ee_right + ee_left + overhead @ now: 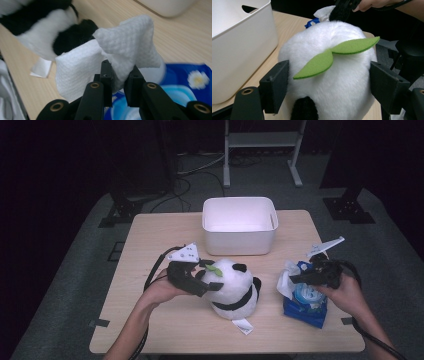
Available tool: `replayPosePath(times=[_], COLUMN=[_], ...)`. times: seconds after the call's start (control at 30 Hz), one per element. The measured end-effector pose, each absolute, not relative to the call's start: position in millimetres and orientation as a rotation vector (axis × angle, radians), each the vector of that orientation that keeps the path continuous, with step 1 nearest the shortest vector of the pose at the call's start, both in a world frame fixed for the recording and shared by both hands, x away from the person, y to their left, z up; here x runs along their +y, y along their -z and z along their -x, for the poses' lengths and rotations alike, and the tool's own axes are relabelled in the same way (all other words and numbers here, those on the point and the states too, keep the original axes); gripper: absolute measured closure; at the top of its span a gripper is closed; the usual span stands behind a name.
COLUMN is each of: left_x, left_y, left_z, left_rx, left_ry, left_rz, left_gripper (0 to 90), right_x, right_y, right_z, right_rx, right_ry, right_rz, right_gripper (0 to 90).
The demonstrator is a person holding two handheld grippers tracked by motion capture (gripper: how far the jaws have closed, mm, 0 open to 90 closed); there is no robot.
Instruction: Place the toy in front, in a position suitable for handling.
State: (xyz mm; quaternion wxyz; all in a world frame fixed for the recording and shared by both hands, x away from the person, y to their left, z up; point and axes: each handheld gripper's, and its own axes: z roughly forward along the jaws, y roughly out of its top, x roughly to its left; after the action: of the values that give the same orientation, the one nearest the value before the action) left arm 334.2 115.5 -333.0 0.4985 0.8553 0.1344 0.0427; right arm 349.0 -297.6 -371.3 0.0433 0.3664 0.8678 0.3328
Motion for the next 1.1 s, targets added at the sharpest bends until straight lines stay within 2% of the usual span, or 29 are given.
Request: replayPosePath(times=[0.17,0.3,0.53,1.1], left_x=[114.8,114.9,114.6,119.5], left_y=[332.8,332.7,332.1,333.3], left_z=[-334.9,-335.3,-336.3,-340.1], left_rx=[0.327,0.327,0.329,0.354], left_ry=[-0.101,-0.101,-0.100,-0.097], left_rz=[-2.070,-2.070,-2.074,-2.068], left_gripper=[21.3,21.2,21.2,21.2], right_x=[-315.8,-326.4,-334.6,-320.8], right_y=[382.5,391.9,395.2,375.2], right_z=[-348.8,-351.2,-351.3,-340.6], right_rx=[2.612,2.591,2.573,2.589], right_ry=[-0.959,-0.942,-0.940,-0.992], right_rz=[-1.199,-1.258,-1.304,-1.204], right_gripper=[76.4,69.2,63.1,62.1])
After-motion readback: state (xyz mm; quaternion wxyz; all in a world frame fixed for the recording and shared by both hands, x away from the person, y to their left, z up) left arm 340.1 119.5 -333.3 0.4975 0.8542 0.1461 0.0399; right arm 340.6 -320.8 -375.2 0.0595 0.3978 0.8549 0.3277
